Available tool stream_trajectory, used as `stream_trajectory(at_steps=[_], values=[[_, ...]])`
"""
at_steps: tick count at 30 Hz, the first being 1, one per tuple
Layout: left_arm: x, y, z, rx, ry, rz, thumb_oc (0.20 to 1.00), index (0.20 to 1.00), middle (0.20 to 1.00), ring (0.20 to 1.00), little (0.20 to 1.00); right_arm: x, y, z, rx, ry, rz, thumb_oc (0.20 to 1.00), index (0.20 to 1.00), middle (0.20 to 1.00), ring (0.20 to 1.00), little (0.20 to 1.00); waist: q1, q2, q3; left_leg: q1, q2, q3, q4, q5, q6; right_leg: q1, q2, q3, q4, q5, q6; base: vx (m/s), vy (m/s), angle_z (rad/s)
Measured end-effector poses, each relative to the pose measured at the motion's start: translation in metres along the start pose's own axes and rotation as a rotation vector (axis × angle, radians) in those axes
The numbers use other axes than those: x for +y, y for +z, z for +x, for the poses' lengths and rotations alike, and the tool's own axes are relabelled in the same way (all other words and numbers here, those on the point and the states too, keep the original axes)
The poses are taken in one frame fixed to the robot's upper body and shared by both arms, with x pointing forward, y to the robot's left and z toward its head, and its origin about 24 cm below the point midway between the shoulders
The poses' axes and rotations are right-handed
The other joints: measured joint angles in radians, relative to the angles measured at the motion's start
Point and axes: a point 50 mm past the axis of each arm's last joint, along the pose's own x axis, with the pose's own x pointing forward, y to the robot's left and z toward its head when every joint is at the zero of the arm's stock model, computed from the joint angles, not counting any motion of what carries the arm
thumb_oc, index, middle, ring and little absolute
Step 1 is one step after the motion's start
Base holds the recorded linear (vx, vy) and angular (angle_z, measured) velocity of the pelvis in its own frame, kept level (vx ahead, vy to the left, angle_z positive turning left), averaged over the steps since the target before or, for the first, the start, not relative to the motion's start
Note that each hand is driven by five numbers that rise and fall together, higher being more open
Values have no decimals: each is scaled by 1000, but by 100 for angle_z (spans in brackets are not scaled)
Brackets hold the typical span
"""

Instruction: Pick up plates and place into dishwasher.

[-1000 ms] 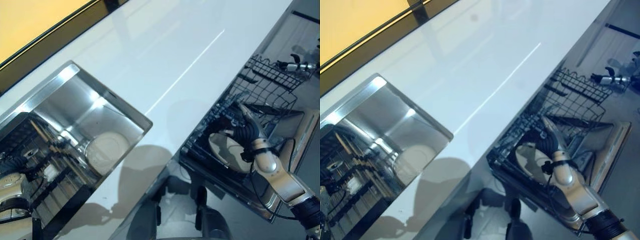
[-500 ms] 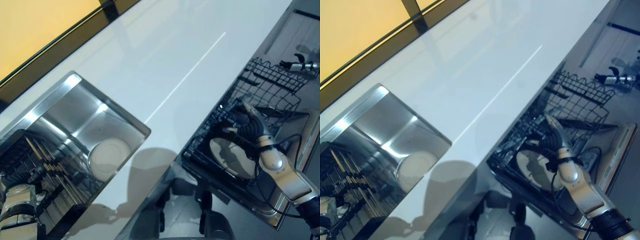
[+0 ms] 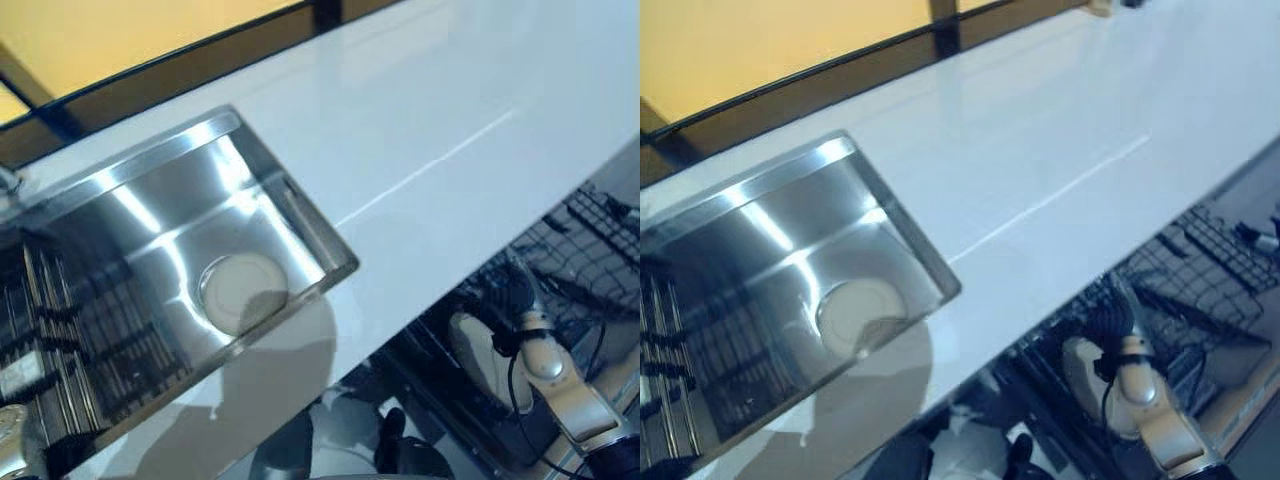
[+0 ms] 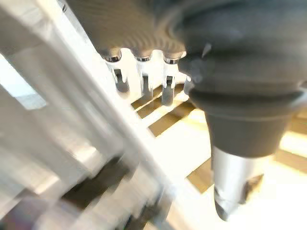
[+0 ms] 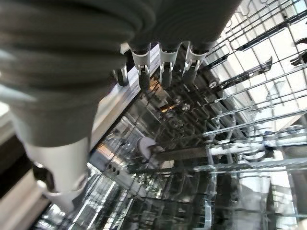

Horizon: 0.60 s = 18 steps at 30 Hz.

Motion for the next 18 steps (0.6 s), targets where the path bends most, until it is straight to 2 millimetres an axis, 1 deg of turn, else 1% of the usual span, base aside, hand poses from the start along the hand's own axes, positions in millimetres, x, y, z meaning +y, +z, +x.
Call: stream_trajectory(at_steps=[3, 5, 6, 9, 11, 13, 18], values=[[-3, 34, -8, -145, -77, -114, 1000, 1000, 1000, 1000, 1000, 8, -4, -8, 29, 8, 33, 1000, 1000, 1000, 1000, 1000, 10, -35, -2, 0, -2, -5, 4, 0, 0, 6, 0, -1, -1, 0, 1, 63, -51, 5], [-10, 56, -20, -211, -206, -209, 1000, 1000, 1000, 1000, 1000, 12, -7, -14, 48, 13, 46, 1000, 1000, 1000, 1000, 1000, 17, -50, -10, 3, -2, -8, 8, -1, 0, 14, 0, -1, -1, 0, 1, 37, -39, 6], [-13, 66, -27, -268, -274, -241, 1000, 1000, 1000, 1000, 1000, 12, -8, -15, 51, 15, 47, 1000, 1000, 1000, 1000, 1000, 18, -56, -12, 1, -2, -9, 11, -1, 1, 14, 0, -2, -1, -1, 1, 22, -31, 2], [-14, 91, -44, -409, -404, -329, 1000, 1000, 1000, 1000, 1000, 12, -9, -16, 53, 16, 47, 1000, 1000, 1000, 1000, 1000, 16, -64, -12, -7, -3, -9, 25, -3, 1, 13, 0, -1, 0, -2, 5, 8, -9, 1], [-11, 105, -51, -497, -440, -386, 1000, 1000, 1000, 1000, 1000, 13, -10, -18, 54, 18, 49, 1000, 1000, 1000, 1000, 1000, 17, -64, -12, -16, -4, -15, 32, -5, 3, 10, 1, -2, 0, -2, 4, 22, -32, 7], [-8, 113, -56, -563, -464, -421, 1000, 1000, 1000, 1000, 1000, 14, -10, -19, 59, 20, 53, 1000, 1000, 1000, 1000, 1000, 18, -66, -14, -16, -4, -17, 36, -5, 3, 10, 1, -1, 0, -1, 5, 23, -39, 4], [-2, 139, -66, -832, -495, -411, 1000, 1000, 1000, 1000, 1000, 14, -10, -24, 60, 26, 58, 1000, 1000, 1000, 1000, 1000, 17, -76, -20, -16, -4, -17, 37, -4, 2, 10, 2, -1, -1, 3, 1, 4, -7, 0]])
